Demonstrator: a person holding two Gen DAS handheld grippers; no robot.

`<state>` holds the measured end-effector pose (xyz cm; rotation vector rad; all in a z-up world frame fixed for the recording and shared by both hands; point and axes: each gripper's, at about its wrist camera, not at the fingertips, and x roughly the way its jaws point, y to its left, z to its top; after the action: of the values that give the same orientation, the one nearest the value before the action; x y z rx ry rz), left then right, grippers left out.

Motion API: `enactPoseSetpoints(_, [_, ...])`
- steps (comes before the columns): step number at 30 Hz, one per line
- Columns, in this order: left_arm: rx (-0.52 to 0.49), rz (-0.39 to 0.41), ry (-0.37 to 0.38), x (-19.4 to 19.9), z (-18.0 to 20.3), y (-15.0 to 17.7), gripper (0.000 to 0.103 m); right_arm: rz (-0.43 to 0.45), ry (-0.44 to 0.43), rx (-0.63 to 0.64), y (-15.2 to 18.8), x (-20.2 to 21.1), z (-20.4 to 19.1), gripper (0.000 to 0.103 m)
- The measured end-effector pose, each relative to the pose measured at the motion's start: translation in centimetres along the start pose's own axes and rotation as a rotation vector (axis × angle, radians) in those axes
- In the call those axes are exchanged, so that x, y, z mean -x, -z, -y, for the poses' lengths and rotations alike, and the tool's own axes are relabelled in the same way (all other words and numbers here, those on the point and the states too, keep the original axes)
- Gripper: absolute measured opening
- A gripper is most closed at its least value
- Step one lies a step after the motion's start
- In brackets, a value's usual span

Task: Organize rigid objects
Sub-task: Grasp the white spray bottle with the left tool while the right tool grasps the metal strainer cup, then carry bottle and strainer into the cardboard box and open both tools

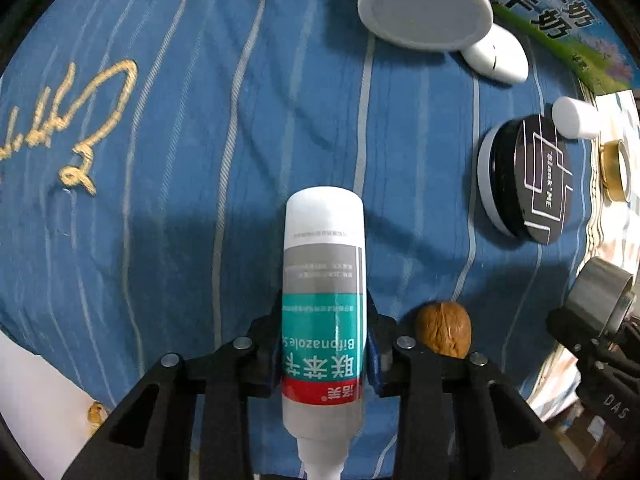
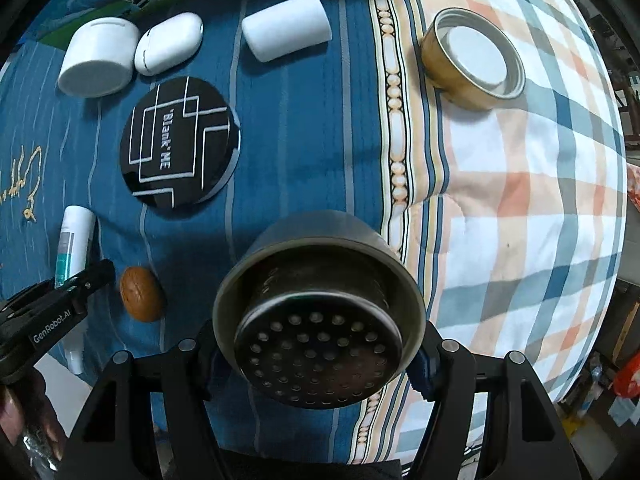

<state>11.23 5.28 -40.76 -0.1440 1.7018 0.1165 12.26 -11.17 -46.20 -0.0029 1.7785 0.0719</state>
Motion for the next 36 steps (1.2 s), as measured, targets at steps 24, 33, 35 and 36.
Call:
enactPoseSetpoints(24, [-0.114, 0.351, 0.248, 25.2, 7.7, -14.1, 0.029, 0.293, -0.183, 0.07, -8.0, 23.8, 1.4, 0.071])
enactPoseSetpoints(33, [-0.102, 0.304, 0.286, 21.0, 9.1, -26.6, 0.029, 0.313, -0.153, 0.054, -20.4, 22.6, 0.7, 0.071])
enactPoseSetpoints(35, [-0.086, 0.27, 0.303, 19.3, 9.4, -29.4, 0.029, 0.301, -0.141, 0.047, -23.0, 20.7, 0.6, 0.071])
enactPoseSetpoints(36, [-0.077, 0.242, 0.323, 18.1, 9.5, -30.8, 0.029, 0.294, -0.137, 0.047, -24.1, 19.9, 0.5, 0.071])
